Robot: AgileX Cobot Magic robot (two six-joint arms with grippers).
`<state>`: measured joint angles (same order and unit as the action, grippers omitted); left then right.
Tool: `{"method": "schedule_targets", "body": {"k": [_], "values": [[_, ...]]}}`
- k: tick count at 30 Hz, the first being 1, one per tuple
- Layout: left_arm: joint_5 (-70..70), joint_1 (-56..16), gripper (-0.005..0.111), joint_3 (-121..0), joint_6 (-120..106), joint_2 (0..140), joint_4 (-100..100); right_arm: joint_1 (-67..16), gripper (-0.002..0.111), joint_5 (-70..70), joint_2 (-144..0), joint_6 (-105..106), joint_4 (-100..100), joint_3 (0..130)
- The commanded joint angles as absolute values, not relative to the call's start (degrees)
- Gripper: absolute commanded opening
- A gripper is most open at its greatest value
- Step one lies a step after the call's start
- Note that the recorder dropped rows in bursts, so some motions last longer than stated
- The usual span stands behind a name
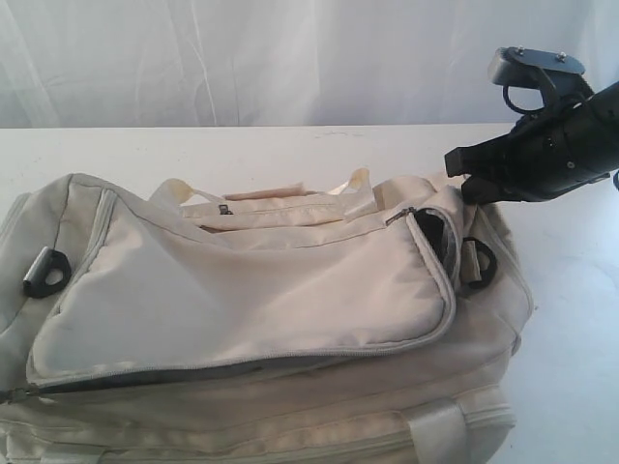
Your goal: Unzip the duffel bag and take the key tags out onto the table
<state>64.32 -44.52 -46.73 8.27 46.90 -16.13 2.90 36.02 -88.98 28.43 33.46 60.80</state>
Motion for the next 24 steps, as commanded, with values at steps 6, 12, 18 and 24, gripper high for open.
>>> {"method": "schedule_targets", "body": {"k": [6,12,18,24], "values": [[67.66,-44.72,0.000,-45.73,12.46,43.28,-24.93,3.50,0.000,35.33,-88.64,28.19,32.35,60.66],[63.93,-44.72,0.000,-45.73,13.27,43.28,-23.84,3.50,0.000,35.50,-88.64,28.19,32.84,60.66],[61.23,-44.72,0.000,-45.73,12.25,43.28,-20.65,3.50,0.028,36.06,-85.76,31.50,32.91,60.66],[61.23,-44.72,0.000,-45.73,11.60,43.28,-17.23,3.38,0.060,36.90,-79.26,32.74,32.76,60.66]]}}
